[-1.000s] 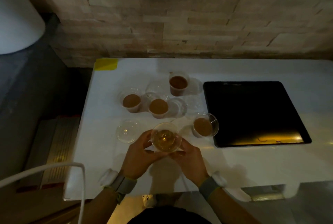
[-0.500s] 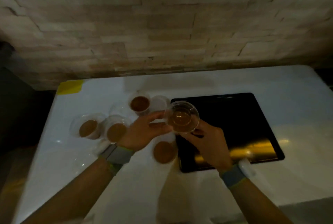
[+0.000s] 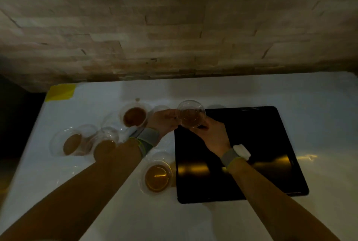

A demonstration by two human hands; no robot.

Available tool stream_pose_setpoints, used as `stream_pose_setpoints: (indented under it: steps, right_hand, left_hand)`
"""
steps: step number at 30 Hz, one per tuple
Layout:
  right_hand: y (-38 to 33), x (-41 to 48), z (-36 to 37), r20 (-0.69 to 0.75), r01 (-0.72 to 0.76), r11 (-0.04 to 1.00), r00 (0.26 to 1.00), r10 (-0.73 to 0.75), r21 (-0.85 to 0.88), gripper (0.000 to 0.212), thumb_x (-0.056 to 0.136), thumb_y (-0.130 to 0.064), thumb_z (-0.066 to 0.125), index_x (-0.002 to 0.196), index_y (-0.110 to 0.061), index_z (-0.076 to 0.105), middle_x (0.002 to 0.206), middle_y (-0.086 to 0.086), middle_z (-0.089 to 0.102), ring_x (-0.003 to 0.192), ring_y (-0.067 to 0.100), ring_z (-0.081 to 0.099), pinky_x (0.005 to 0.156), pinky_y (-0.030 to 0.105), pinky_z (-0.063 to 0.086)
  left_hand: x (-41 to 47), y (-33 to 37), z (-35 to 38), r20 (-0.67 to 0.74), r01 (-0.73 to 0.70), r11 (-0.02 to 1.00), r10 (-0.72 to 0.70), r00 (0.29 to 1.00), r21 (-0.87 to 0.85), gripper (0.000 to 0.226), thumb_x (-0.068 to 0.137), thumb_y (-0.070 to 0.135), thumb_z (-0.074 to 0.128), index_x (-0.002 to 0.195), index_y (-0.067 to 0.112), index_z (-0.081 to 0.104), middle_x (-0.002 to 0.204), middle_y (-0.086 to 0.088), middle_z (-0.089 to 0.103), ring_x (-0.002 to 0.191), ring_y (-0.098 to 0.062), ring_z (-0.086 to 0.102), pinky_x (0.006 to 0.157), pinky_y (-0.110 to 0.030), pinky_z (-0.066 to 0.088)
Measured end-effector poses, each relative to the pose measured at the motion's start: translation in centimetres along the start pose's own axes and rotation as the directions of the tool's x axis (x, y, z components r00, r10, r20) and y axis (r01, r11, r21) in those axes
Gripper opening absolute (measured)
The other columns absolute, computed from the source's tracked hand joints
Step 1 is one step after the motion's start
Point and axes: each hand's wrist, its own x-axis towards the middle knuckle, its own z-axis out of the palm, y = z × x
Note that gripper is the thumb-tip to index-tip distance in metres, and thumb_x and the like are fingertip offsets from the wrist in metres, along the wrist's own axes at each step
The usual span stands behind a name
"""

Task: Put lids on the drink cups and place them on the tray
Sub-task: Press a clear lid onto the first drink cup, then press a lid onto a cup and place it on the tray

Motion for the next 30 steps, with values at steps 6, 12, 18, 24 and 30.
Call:
stream_pose_setpoints:
  steps: [6,12,18,24,30]
  right_hand:
    - [0.7,1.3,1.4,0.037,-0.048,0.998,0.998,0.047,0.040,0.042,0.086,-0.032,0.075,0.126,-0.029,0.063,0.118,0.000,0.072,0.107,0.013,0.067,0.096,0.031,0.053]
    - [0.9,2.1,1.4,0.073,-0.074,0.994,0.995,0.068,0.079,0.043,0.088,-0.031,0.073,0.128,-0.030,0.060,0.123,0.002,0.070,0.113,0.018,0.065,0.101,0.044,0.051]
    - [0.4,1.6,1.5,0.073,-0.092,0.996,0.993,0.092,0.005,0.047,0.088,-0.031,0.072,0.131,-0.039,0.054,0.121,-0.001,0.069,0.113,0.015,0.063,0.100,0.037,0.050]
    - [0.2,-2.4,2.9,-0.090,-0.206,0.969,0.977,0.195,-0.135,0.037,0.092,-0.021,0.067,0.128,-0.015,0.060,0.116,0.005,0.070,0.104,0.022,0.066,0.093,0.034,0.052]
    - [0.0,-7.5,5.4,0.100,0.022,0.954,0.995,0.008,-0.297,0.019,0.093,-0.011,0.065,0.110,-0.016,0.071,0.107,0.005,0.074,0.098,0.021,0.069,0.088,0.021,0.045]
  left_hand:
    - [1.5,-1.3,-0.6,-0.061,0.021,1.000,-0.021,0.998,0.003,0.033,0.090,-0.011,0.050,0.122,-0.010,0.055,0.105,-0.022,0.068,0.091,-0.030,0.059,0.087,-0.035,0.054]
    - [2.9,-2.0,-0.6,-0.146,0.006,1.000,-0.009,0.989,-0.021,0.032,0.086,-0.009,0.059,0.118,-0.006,0.060,0.107,-0.020,0.062,0.097,-0.029,0.057,0.086,-0.038,0.052]
    - [3.2,-2.5,-0.9,-0.190,-0.093,0.917,0.178,0.966,0.387,0.034,0.088,0.014,0.065,0.120,0.002,0.063,0.117,-0.015,0.066,0.102,-0.026,0.060,0.086,-0.032,0.050]
    - [-0.4,-3.0,-1.9,-0.176,-0.185,0.887,0.281,0.943,0.424,0.042,0.091,0.029,0.061,0.125,0.006,0.054,0.127,-0.007,0.059,0.116,-0.020,0.056,0.091,-0.027,0.044]
    - [-7.9,-6.1,-5.0,-0.218,-0.365,0.825,0.488,0.845,0.431,0.023,0.091,0.008,0.060,0.113,0.010,0.061,0.115,-0.001,0.067,0.108,-0.011,0.062,0.091,-0.018,0.049]
